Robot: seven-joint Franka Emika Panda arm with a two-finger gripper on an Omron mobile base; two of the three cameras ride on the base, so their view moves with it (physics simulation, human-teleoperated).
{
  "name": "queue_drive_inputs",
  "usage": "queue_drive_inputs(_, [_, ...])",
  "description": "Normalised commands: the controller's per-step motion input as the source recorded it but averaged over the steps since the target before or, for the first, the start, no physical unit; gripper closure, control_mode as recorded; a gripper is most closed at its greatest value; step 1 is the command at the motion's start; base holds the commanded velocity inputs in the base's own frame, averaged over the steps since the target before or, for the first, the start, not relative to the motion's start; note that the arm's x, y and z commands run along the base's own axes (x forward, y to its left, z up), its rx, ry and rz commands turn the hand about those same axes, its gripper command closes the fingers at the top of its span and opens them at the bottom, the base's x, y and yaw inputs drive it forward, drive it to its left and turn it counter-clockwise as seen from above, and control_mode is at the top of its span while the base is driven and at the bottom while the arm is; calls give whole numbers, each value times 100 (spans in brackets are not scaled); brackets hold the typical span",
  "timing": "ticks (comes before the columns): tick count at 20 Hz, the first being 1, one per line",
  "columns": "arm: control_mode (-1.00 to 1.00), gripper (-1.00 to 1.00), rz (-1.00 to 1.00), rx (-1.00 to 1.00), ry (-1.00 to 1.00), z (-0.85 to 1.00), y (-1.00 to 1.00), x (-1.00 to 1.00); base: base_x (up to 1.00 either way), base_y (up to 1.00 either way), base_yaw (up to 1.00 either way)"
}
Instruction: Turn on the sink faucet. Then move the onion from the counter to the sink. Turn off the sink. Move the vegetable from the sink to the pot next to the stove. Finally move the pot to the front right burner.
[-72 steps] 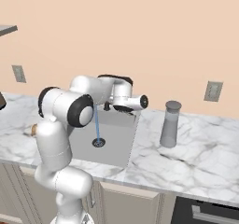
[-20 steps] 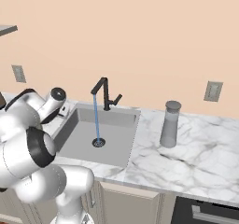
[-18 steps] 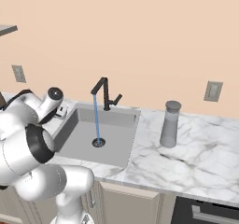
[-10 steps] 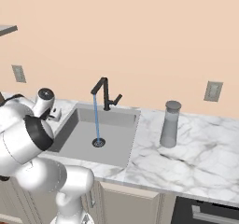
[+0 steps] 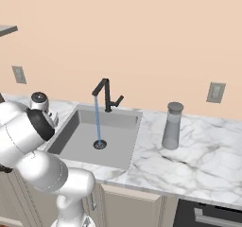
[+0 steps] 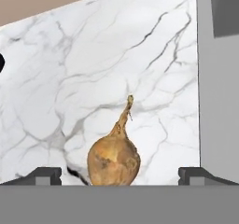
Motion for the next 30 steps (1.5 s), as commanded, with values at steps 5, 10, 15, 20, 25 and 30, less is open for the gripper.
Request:
queue_drive_inputs(5, [-100, -100, 0, -7, 3, -21, 11, -1, 0, 0, 0])
queue_drive_inputs(10, [-100, -100, 0, 0, 0, -3, 4, 0, 0, 0, 0])
queue_drive_inputs(15, [-100, -100, -2, 0, 3, 0, 10, 0, 0, 0, 0])
queue_drive_inputs(20, [-100, -100, -2, 0, 3, -8, 7, 0, 0, 0, 0])
queue_drive_inputs(25, [-100, -100, 0, 0, 0, -12, 0, 0, 0, 0, 0])
queue_drive_inputs(30, [-100, -100, 0, 0, 0, -11, 0, 0, 0, 0, 0])
